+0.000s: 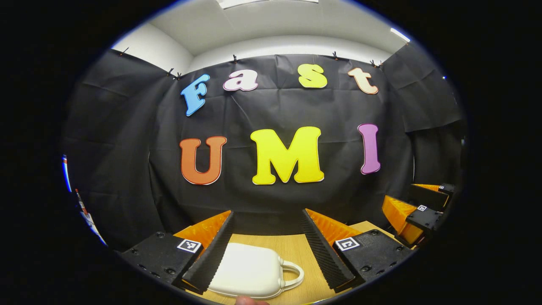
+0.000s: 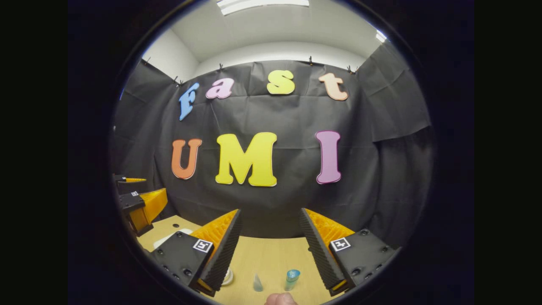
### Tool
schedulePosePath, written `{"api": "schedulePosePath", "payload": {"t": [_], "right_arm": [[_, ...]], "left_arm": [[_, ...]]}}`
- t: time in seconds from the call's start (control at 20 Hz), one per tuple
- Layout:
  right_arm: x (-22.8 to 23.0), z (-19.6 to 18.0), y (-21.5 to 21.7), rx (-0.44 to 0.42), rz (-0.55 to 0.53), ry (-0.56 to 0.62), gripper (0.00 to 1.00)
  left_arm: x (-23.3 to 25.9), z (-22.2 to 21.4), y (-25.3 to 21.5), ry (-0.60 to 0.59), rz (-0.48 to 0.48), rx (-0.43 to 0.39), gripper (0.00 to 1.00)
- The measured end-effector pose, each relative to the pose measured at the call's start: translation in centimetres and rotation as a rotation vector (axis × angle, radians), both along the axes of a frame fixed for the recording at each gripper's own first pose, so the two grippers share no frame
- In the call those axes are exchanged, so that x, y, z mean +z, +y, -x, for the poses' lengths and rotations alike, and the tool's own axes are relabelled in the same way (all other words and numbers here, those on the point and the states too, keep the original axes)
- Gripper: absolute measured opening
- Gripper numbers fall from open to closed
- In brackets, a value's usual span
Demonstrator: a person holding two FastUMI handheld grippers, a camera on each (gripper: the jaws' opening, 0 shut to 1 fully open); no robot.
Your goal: First open the suitcase, pack the skin care products into it, and then close the suitcase.
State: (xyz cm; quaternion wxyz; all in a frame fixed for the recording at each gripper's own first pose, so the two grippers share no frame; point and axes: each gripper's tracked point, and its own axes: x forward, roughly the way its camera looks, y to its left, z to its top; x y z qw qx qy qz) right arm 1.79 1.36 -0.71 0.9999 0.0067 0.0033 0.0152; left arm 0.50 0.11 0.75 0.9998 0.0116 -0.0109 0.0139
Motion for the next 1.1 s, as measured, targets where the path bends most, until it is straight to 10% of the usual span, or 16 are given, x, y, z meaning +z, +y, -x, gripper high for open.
{"api": "schedulePosePath", "payload": {"t": [0.75, 1.1], "right_arm": [[-6.0, 0.2, -5.5, -0.023, 0.051, 0.141, 0.82], [-8.9, -0.3, -9.8, -0.039, 0.072, 0.211, 0.82]], "left_arm": [[-8.4, -2.0, -3.9, 0.196, -0.027, -0.075, 0.99], [-16.9, -3.7, -6.2, 0.332, -0.371, -0.168, 0.97]]}}
